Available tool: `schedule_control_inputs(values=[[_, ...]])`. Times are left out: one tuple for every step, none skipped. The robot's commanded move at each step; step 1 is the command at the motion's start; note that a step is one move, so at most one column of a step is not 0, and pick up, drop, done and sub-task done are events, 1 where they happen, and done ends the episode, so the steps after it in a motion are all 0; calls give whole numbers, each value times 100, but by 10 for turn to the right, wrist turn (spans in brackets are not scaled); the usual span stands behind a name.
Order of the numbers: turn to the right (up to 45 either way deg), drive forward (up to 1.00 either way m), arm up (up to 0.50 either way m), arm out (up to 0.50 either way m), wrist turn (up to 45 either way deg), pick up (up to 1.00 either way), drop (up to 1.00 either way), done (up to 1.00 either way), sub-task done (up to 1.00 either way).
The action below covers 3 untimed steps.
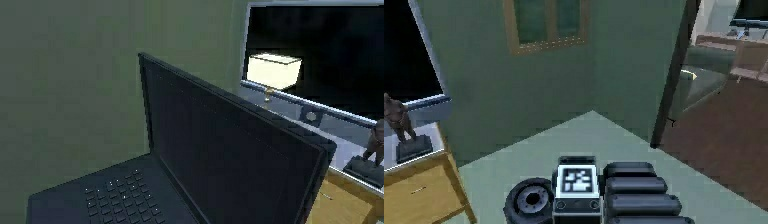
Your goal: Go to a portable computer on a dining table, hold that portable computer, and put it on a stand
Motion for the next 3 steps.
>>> schedule_control_inputs(values=[[0,65,0,0,0,0,0,0,0],[120,0,0,0,0,0,0,0,0],[-30,0,0,0,0,0,0,0,0]])
